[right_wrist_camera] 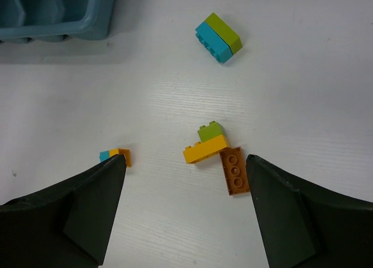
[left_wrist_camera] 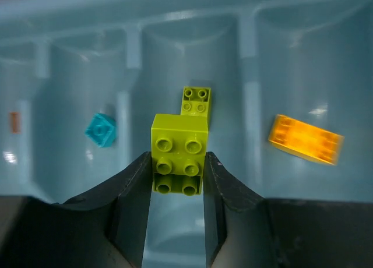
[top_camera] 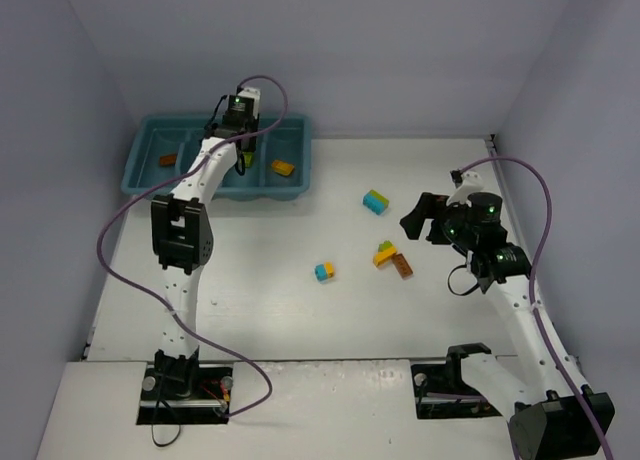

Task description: Sort the legos into containers by color

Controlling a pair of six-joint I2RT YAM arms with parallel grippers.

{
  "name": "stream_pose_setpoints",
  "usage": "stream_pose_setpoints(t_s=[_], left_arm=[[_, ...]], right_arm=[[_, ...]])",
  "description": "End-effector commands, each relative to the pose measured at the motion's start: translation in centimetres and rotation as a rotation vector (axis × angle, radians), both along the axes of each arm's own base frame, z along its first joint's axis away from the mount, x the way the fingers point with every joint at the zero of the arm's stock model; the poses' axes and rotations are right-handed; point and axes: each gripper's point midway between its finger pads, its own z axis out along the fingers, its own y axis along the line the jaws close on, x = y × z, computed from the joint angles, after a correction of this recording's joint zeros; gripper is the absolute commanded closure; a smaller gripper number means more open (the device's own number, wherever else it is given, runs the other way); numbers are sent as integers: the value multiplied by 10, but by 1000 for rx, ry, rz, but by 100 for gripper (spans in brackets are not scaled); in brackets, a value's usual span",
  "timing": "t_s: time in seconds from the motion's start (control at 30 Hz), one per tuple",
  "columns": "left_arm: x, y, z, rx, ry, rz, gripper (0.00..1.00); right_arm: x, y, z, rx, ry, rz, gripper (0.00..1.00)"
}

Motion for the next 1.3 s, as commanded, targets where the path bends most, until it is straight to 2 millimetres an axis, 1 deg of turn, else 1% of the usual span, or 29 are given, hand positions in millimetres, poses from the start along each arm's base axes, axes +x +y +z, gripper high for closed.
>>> stream_pose_setpoints(t_s=[0.0, 0.03, 0.1, 0.13, 0.27, 0.37, 0.47, 0.5, 0.53, 0.6, 0.63, 0.7, 0.73, 0.77, 0.8, 0.83, 0.87, 0.9, 0.93, 0.97, 1.0, 1.03, 1.07, 1.1, 1.13, 1.17, 1.2, 1.23, 1.27], left_arm=[[26, 0, 44, -51, -151, 24, 84], [33, 6, 40, -52, -153, 32, 80], [39, 10, 37, -52, -161, 31, 71], [43, 15, 31, -51, -155, 39, 63], [49, 18, 35, -63, -172, 31, 45], [52, 21, 35, -70, -179, 28, 40], [48, 21, 44, -88, -189, 32, 40], [44, 20, 43, -97, -180, 32, 40], [38, 17, 60, -112, -204, 18, 40], [26, 12, 72, -149, -206, 10, 40], [12, 6, 81, -173, -199, -21, 40], [-6, -1, 89, -215, -186, -28, 40], [-27, -7, 94, -230, -165, -43, 40], [-37, -11, 94, -249, -151, -51, 39], [-55, -17, 114, -296, -168, -67, 39], [-71, -25, 93, -305, -111, -80, 39], [-83, -32, 90, -338, -91, -98, 39], [-101, -36, 107, -360, -117, -122, 39], [-120, -49, 82, -378, -47, -167, 38], [-132, -54, 77, -384, -27, -193, 38], [-150, -59, 87, -389, -43, -231, 38], [-173, -73, 58, -371, 30, -281, 38], [-195, -94, 64, -343, 11, -402, 38], [-203, -92, 53, -318, 23, -435, 38], [-225, -114, 41, -294, 50, -529, 38], [-245, -119, 12, -251, 105, -601, 38], [-260, -131, 9, -268, 112, -679, 38], [-272, -142, -1, -271, 131, -729, 38], [-283, -144, -20, -271, 173, -755, 38]], right_arm=[[1, 5, 18, 35, -64, 18, 19], [-1, 6, 19, 41, -65, 19, 19], [-3, 6, 18, 48, -62, 14, 19], [-4, 6, 17, 53, -58, 10, 19], [-8, 7, 20, 61, -65, 14, 19], [-10, 7, 20, 54, -64, 28, 19], [-11, 11, 18, 51, -58, 56, 19], [-11, 12, 17, 50, -55, 65, 20], [-10, 13, 15, 50, -45, 75, 21], [-12, 19, 13, 59, -35, 115, 24], [-13, 24, 10, 64, -19, 132, 26], [-16, 34, 6, 81, 4, 177, 34], [-16, 40, -2, 80, 34, 191, 35], [-20, 52, -7, 67, 50, 225, 35], [-22, 60, -10, 51, 59, 244, 35], [-24, 68, -21, 28, 89, 264, 35], [-29, 83, -27, -1, 101, 303, 34], [-31, 88, -32, -11, 116, 320, 34], [-33, 95, -42, -19, 152, 335, 34], [-32, 97, -46, -20, 166, 338, 34], [-30, 98, -53, -24, 186, 336, 34], [-29, 98, -55, -27, 190, 334, 34], [-24, 98, -55, -31, 183, 329, 35], [-23, 99, -55, -34, 179, 332, 35], [-20, 100, -54, -36, 172, 336, 35], [-18, 100, -54, -46, 165, 346, 36], [-16, 102, -57, -52, 174, 354, 36], [-13, 102, -54, -56, 165, 357, 36], [-12, 102, -55, -59, 166, 359, 36]])
